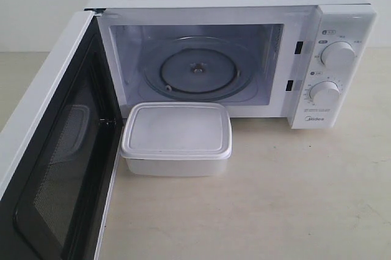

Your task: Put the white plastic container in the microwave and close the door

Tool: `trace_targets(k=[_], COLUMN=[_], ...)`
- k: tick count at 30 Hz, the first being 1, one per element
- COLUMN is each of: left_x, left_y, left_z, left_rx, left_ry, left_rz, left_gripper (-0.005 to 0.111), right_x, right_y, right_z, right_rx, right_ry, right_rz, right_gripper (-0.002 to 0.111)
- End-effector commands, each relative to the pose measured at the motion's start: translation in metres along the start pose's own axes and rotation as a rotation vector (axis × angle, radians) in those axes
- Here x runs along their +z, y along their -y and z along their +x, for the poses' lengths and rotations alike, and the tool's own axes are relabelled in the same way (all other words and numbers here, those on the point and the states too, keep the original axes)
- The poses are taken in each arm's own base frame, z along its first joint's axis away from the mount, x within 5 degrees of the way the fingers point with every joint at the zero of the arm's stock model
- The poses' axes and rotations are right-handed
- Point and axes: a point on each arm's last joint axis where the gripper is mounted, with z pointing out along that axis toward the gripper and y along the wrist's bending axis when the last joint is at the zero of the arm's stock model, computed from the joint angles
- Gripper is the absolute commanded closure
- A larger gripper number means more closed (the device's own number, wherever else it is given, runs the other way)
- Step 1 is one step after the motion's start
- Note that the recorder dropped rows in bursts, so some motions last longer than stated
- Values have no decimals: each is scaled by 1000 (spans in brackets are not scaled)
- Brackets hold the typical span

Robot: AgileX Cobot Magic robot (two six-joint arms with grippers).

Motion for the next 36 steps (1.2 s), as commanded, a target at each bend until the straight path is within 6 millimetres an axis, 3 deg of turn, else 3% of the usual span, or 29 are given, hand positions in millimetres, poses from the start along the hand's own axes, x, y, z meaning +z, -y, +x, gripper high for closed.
trace_targets(k=[1, 8, 16, 21, 27, 36], left_x=[0, 0, 0, 0, 0, 0], left_y=[0, 0, 0, 0, 0, 0], left_z=[1, 1, 1, 1, 1, 1], left_rx=[9, 9, 9, 9, 9, 9], left_ry=[-1, -1, -1, -1, -1, -1], left_rz=[-4, -4, -4, -4, -4, -4], left_gripper=[102, 102, 102, 102, 102, 102], right_x=[18, 55, 84, 90, 92, 77], right_y=[1, -5, -78, -101, -100, -126], right_z=[5, 28, 43, 69, 102, 132], right_rx=[26, -3, -279, -265, 103, -40], right_ry=[-70, -202, 6, 80, 41, -83], right_rz=[9, -14, -326, -416, -469, -830], right_gripper=[108, 108, 108, 108, 108, 108])
